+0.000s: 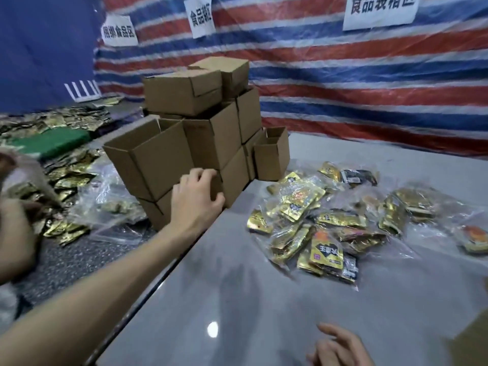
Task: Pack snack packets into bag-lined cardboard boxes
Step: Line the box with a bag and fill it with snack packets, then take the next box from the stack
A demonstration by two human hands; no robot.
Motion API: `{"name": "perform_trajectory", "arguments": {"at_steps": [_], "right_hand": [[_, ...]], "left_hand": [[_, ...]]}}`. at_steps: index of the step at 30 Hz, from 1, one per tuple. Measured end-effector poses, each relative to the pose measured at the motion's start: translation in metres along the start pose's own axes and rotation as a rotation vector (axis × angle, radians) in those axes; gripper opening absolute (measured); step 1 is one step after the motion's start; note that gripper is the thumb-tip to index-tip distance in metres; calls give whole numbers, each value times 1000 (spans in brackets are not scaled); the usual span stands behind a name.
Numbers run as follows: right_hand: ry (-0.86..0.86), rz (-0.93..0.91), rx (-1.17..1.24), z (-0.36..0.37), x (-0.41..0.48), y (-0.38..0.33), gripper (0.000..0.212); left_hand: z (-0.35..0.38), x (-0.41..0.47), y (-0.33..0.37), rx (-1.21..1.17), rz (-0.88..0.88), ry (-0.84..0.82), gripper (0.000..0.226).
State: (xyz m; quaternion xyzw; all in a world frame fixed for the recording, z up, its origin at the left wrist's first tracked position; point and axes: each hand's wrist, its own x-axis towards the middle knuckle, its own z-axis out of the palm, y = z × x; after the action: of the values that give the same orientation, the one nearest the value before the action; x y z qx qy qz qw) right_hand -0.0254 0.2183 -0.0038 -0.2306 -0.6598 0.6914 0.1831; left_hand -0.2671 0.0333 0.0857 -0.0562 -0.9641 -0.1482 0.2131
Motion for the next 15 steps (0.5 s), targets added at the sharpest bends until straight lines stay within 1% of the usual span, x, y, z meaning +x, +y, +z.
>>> {"name": "perform_trajectory", "arguments": {"at_steps": [2, 3, 5, 8, 10, 12, 15], "right_hand": [[-11, -18, 5, 3, 7, -4, 26], [-40, -23, 25, 5, 9, -6, 25], [-81, -37, 40, 3, 13, -10, 23], [-94, -36, 33, -1, 18, -10, 21], [-88, -34, 28, -5, 20, -9, 21], [-87, -32, 21, -8, 17, -5, 20], [-13, -73, -6, -8, 12, 2, 26]], "left_hand": [[-21, 39, -25, 206, -40, 104, 56], [-32, 57, -37, 296, -78, 112, 59], [-49, 86, -61, 395, -186, 62, 63], [-60, 110, -87, 348, -350, -50, 61], [-60, 116, -99, 276, -411, -88, 53], [-57, 116, -108, 183, -418, -104, 47], [-50, 105, -110, 83, -388, -22, 33]]}}
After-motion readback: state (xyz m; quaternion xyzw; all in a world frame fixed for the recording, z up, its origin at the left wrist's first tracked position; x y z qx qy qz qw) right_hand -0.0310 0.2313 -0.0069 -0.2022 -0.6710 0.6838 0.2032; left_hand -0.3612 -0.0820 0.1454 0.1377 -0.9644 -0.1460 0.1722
